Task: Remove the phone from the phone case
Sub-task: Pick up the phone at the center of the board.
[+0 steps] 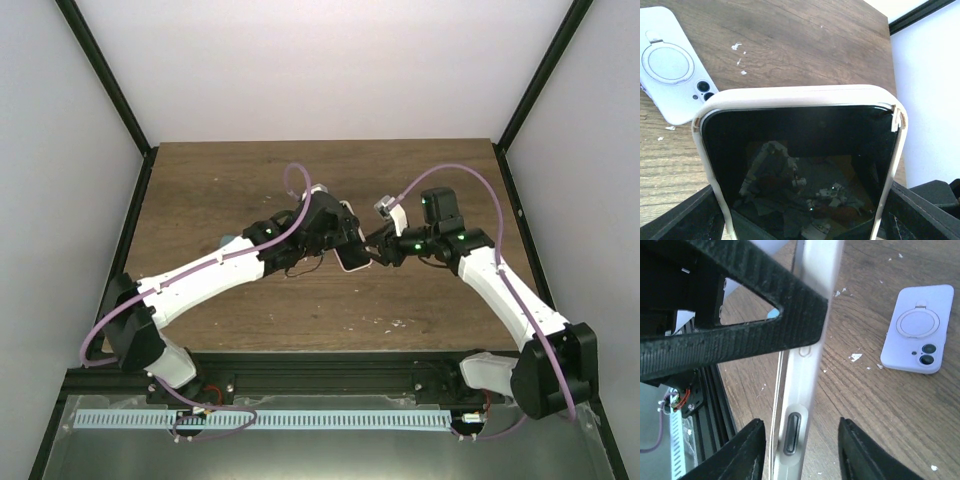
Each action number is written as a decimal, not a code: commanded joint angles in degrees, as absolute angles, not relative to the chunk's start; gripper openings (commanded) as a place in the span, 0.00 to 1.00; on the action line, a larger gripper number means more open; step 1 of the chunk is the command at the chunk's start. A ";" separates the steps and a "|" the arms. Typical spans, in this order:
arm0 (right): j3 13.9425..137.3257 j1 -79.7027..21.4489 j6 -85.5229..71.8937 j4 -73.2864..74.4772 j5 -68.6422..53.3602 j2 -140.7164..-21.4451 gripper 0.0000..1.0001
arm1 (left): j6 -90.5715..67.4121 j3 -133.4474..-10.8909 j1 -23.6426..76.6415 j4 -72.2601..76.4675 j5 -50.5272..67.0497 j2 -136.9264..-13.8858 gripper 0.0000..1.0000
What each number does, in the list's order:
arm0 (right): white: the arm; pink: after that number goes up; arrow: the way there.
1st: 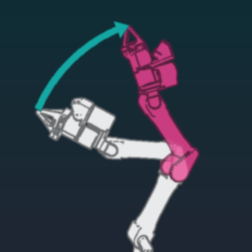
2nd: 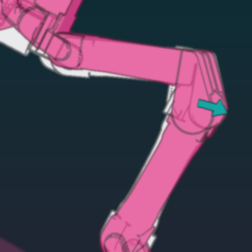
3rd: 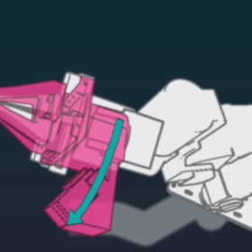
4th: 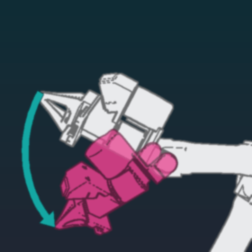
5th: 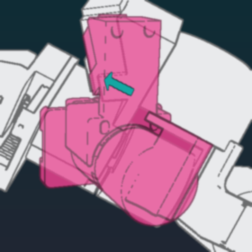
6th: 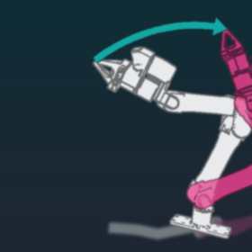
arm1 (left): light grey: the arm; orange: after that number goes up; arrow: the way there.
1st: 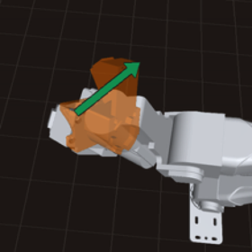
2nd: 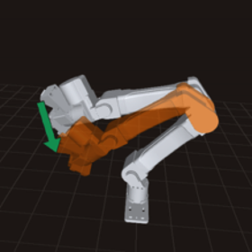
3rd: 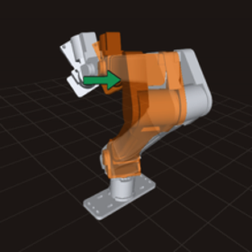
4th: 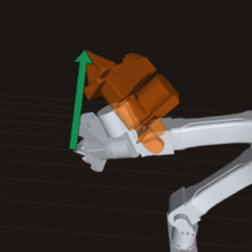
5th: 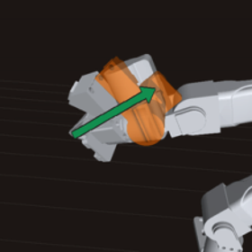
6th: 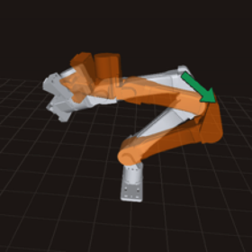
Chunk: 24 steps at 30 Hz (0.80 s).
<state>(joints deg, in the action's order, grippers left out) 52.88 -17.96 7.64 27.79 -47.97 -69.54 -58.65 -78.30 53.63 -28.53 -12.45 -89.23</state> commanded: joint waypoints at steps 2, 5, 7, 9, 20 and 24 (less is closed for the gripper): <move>56.08 -18.47 6.19 27.43 -48.14 -71.49 0.31 | -60.52 -77.67 53.88 -24.00 -13.75 -86.81 0.25; 56.86 -18.52 5.82 27.90 -49.24 -72.36 0.17 | -60.87 -77.74 53.88 -23.91 -13.16 -87.33 0.27; 57.31 -18.49 5.71 27.93 -49.66 -72.43 0.10 | -61.07 -77.63 53.94 -23.97 -13.14 -87.71 0.29; 57.55 -18.51 5.80 28.03 -49.84 -72.42 0.06 | -60.45 -77.72 53.92 -24.27 -13.47 -88.03 0.36; 57.58 -15.99 7.31 29.35 -51.25 -67.16 0.01 | -35.15 -70.13 50.04 -17.50 -10.33 -76.77 1.00; 55.59 -14.73 10.55 30.75 -56.55 -63.42 0.01 | -28.99 -53.96 47.74 -2.12 -3.04 -63.17 0.99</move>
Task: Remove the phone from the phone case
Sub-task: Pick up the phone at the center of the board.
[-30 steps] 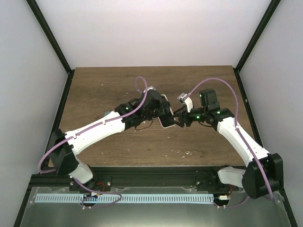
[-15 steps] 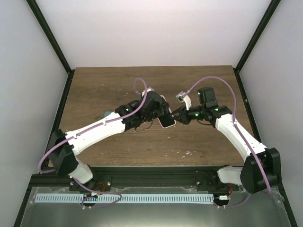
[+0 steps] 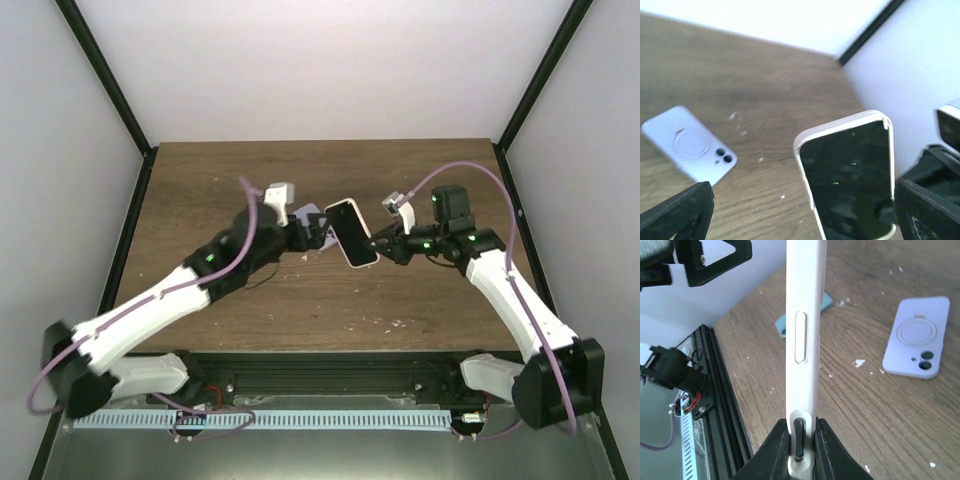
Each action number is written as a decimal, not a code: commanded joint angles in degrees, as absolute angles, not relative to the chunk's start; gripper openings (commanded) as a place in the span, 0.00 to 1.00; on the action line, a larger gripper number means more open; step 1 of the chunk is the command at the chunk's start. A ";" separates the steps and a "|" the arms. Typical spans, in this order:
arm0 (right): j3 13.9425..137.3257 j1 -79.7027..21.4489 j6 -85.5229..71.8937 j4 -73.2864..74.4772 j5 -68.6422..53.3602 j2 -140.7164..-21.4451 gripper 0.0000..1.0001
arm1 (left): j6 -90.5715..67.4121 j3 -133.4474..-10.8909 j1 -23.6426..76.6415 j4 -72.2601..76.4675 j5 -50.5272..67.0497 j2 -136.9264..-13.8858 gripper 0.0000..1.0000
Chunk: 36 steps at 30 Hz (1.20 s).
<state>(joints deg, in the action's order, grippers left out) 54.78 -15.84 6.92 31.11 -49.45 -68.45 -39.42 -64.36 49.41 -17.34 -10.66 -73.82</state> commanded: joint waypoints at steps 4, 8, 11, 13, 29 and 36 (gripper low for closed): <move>54.38 -14.58 15.99 33.37 -65.87 -59.93 0.01 | -26.58 -40.75 46.02 12.60 7.89 -54.61 0.94; 54.25 -14.59 19.46 36.30 -71.04 -57.68 0.01 | -24.23 -36.04 46.03 25.62 23.01 -53.95 0.71; 54.74 -14.53 20.64 38.33 -73.80 -57.09 0.01 | -23.27 -38.59 46.01 24.55 28.59 -56.60 0.69; 54.99 -14.52 21.61 39.47 -75.02 -56.96 0.01 | -22.66 -39.72 45.97 24.71 31.78 -58.43 0.69; 54.56 -14.54 21.24 40.19 -77.11 -57.22 0.01 | -24.80 -41.60 46.24 31.01 41.36 -65.03 0.22; 53.97 -14.51 20.68 39.27 -76.89 -57.39 0.01 | -27.02 -41.53 46.21 32.22 41.93 -66.09 0.07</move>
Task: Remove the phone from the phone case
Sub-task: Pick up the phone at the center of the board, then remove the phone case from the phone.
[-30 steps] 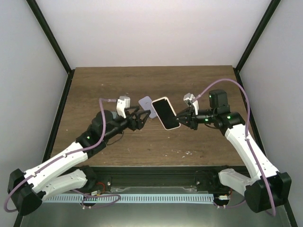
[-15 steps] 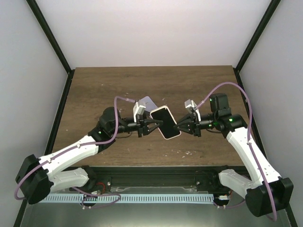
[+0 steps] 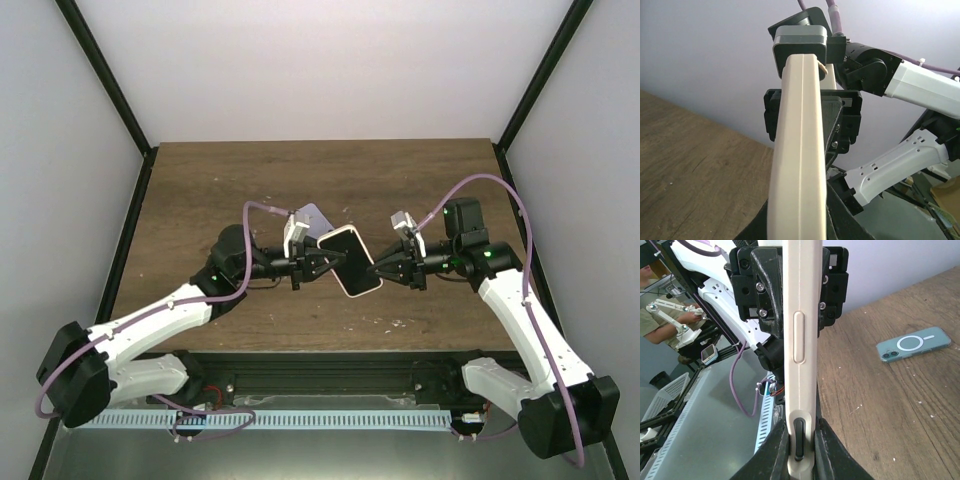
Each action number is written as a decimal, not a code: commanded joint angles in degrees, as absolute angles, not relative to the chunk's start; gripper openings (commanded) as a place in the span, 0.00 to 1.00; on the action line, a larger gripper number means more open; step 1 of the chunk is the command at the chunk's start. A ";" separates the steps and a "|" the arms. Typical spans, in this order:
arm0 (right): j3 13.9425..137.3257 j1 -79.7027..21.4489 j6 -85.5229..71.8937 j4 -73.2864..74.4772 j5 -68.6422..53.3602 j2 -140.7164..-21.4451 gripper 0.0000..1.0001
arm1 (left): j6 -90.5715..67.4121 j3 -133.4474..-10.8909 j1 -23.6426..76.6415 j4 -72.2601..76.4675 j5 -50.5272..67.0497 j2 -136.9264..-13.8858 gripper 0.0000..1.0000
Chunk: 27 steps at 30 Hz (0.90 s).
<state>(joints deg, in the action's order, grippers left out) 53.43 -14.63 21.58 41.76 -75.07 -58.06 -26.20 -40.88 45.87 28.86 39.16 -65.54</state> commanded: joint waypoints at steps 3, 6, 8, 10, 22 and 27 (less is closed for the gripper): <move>53.93 -14.57 22.25 40.16 -76.11 -57.14 0.16 | -27.86 -42.62 46.01 29.97 41.01 -65.90 0.00; 53.78 -14.51 28.45 44.33 -75.13 -57.02 0.48 | -27.36 -46.59 44.91 18.45 38.01 -64.59 0.00; 53.42 -14.54 34.15 47.69 -72.45 -56.37 0.53 | -26.62 -51.33 43.04 5.83 38.69 -63.82 0.00; 52.74 -14.60 41.24 51.67 -69.36 -55.39 0.54 | -25.22 -55.18 40.60 -1.68 43.25 -62.99 0.00; 59.47 -27.06 45.12 56.82 -66.27 -58.68 0.40 | -19.69 -57.51 35.71 -4.76 72.81 -63.68 0.00; 59.79 -31.47 45.70 58.80 -64.45 -58.09 0.46 | -16.86 -57.19 35.49 -6.38 71.10 -63.74 0.00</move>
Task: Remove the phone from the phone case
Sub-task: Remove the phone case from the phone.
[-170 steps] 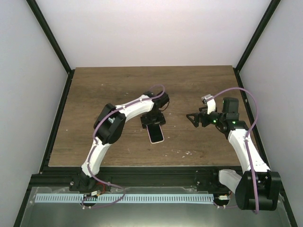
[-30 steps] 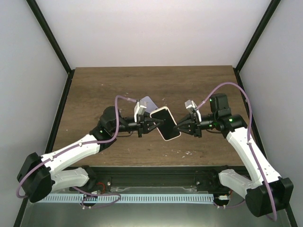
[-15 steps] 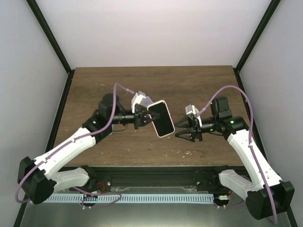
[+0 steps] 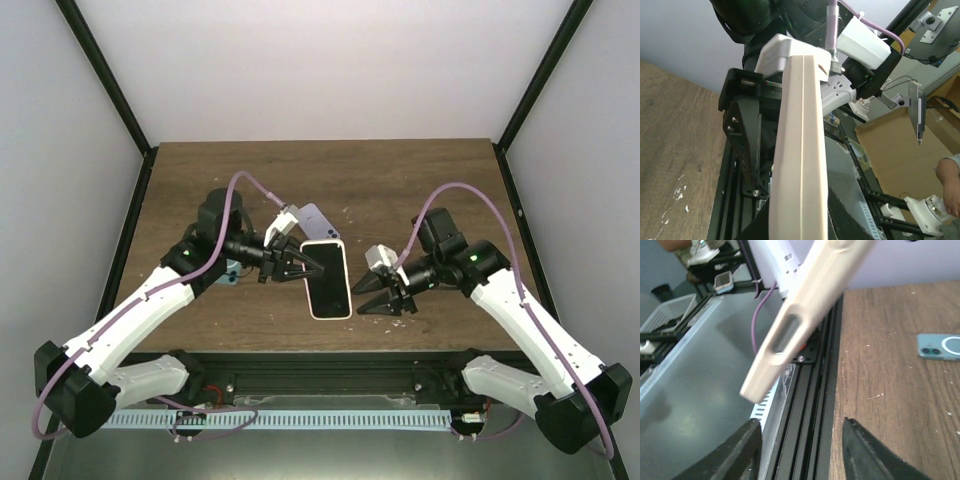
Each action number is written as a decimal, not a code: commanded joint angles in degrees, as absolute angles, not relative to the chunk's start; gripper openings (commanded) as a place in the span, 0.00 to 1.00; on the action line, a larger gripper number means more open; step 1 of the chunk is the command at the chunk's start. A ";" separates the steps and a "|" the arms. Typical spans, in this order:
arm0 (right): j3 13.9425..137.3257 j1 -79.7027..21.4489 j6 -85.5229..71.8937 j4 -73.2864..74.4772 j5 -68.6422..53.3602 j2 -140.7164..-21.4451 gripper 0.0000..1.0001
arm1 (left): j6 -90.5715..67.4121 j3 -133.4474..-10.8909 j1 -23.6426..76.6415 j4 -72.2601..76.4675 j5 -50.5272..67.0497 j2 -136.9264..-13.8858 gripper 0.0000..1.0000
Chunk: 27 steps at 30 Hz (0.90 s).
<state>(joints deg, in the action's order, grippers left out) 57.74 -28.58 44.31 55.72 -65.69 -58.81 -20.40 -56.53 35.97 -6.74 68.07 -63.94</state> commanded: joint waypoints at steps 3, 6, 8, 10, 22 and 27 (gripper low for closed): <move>59.05 -32.84 44.29 57.65 -64.51 -57.37 0.49 | -17.16 -55.03 35.34 -3.71 70.75 -63.31 0.00; 59.37 -34.08 43.05 56.31 -64.30 -57.64 0.45 | -18.49 -53.11 35.10 -0.92 71.00 -62.89 0.00; 59.98 -34.64 42.58 55.88 -63.81 -58.26 0.41 | -18.76 -52.17 35.03 0.18 70.95 -62.48 0.00; 60.56 -35.03 42.68 55.76 -63.00 -58.80 0.38 | -19.17 -51.57 34.79 1.04 70.84 -62.38 0.00; 61.02 -36.38 43.16 54.94 -59.80 -59.93 0.49 | -20.08 -51.33 34.56 2.08 70.90 -63.01 0.00; 60.77 -36.62 43.51 53.99 -57.65 -60.08 0.46 | -23.18 -50.49 34.57 6.03 71.54 -64.06 0.00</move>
<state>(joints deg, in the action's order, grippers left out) 58.54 -35.88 42.85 55.18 -59.22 -60.25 -20.97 -50.81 34.85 -0.58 69.12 -63.92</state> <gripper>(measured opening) 0.474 0.114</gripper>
